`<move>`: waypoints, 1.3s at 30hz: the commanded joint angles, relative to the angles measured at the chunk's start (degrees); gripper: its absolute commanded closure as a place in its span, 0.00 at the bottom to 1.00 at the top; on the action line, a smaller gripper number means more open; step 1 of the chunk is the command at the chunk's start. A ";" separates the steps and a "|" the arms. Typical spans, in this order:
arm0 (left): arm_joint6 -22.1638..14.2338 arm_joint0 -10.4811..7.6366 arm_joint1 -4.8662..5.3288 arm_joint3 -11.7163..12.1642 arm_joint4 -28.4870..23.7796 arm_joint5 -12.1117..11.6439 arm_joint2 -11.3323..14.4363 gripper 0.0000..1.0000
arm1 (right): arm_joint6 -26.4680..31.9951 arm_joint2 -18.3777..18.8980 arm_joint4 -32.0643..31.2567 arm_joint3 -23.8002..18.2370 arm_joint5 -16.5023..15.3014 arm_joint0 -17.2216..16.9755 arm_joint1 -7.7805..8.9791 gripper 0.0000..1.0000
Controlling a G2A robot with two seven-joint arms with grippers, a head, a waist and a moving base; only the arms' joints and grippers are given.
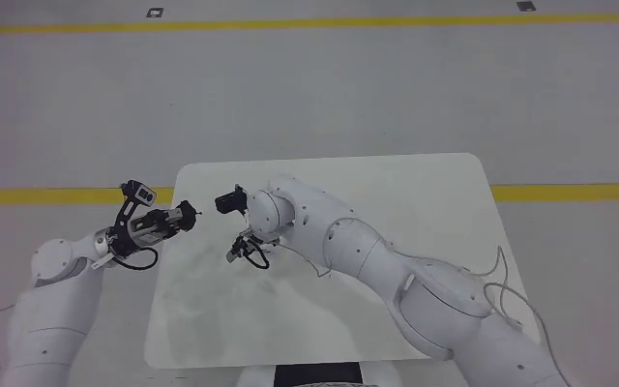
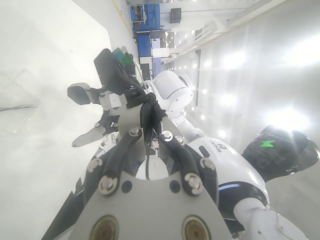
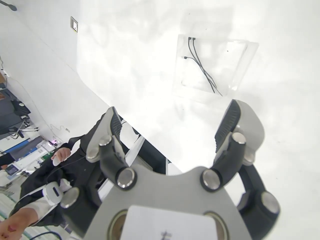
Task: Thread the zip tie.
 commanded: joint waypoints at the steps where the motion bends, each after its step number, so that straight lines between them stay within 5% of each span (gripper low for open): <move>1: 0.00 0.00 0.00 0.00 0.00 0.00 0.00 1.00 | 0.01 0.03 -0.01 -0.05 0.04 -0.01 0.03 0.00; 18: 0.00 0.00 0.00 0.00 0.00 0.00 0.00 1.00 | -3.76 -0.51 -4.29 1.05 -0.86 -1.21 -0.78 0.00; 19: 0.00 0.00 0.00 0.00 0.00 0.00 0.00 1.00 | -4.25 -0.47 -4.53 1.32 -0.92 -1.27 -0.91 0.05; 22: 0.00 0.00 0.00 0.00 0.00 0.00 0.00 1.00 | -5.46 -0.23 -5.12 2.01 -1.41 -1.49 -1.25 0.53; 26: 0.00 0.00 0.00 0.00 0.00 0.00 0.00 1.00 | -6.23 -0.01 -6.10 3.03 -1.73 -1.76 -1.64 0.74; 34: 0.00 0.00 0.00 0.00 0.00 0.00 0.00 1.00 | -6.95 0.35 -6.99 5.57 -2.73 -1.79 -2.90 0.87; 39: 0.00 0.00 0.00 0.00 0.00 0.00 0.00 1.00 | -7.37 0.26 -8.00 7.34 -2.37 -1.39 -3.99 0.86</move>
